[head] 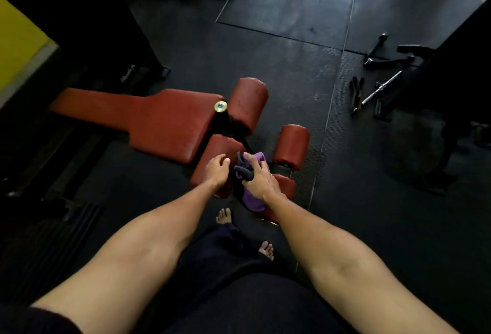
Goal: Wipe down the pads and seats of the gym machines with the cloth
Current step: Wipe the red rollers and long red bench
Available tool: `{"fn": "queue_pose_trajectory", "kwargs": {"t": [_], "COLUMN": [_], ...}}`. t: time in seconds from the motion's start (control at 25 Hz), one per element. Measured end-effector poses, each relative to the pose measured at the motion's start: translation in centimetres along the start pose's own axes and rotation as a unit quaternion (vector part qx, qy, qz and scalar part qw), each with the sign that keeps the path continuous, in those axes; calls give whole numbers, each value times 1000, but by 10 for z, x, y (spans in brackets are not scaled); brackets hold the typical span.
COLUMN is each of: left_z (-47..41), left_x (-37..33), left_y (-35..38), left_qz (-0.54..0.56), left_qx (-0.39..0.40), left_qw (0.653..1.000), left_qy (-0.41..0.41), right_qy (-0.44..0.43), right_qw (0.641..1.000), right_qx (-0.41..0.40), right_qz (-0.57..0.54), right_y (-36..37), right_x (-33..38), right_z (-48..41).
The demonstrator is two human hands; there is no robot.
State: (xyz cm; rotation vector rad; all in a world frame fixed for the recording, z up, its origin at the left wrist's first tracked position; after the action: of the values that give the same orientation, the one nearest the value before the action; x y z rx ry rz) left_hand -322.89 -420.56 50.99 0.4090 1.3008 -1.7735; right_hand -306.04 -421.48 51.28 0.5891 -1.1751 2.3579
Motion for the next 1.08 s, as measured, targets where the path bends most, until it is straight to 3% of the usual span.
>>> {"fn": "queue_pose_trajectory", "kwargs": {"t": [0.24,0.4,0.52,0.6,0.8,0.96,1.08], "left_z": [-11,-24,-30,-30,-44,-53,-61], "left_x": [73,94,109,113,120,118,126], "left_y": [-25,-23,-15,-11,-8,-2,4], "left_qz": [18,91,206,262,259,222,191], "left_qx": [3,15,35,53,110,137,143], "left_qw": [997,993,971,954,951,959,966], "left_qy": [-80,-79,-116,-134,-130,-109,-103], "right_qy": [-17,25,75,64,45,121,162], "right_qw": [996,988,986,988,984,958,912], "right_qx": [-60,-64,-70,-104,-170,-217,-270], "right_qz": [-71,-141,-132,-96,-13,-140,-261], "right_y": [24,56,92,110,99,63,55], "right_x": [36,50,46,48,75,55,28], "right_z": [-13,-36,-35,-19,-54,-94,-101]}}
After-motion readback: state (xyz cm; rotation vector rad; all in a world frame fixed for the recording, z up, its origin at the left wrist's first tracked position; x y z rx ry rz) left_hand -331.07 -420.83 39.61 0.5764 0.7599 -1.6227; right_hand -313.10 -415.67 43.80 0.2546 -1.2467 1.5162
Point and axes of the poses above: each hand's wrist, its own z-axis away from the middle knuckle, its own y-axis out of the palm, x = y × z, the point moved 10 cm from there along -z, towards the middle knuckle, and after that the axes turned 5 degrees about y, right-handed, at the moved point
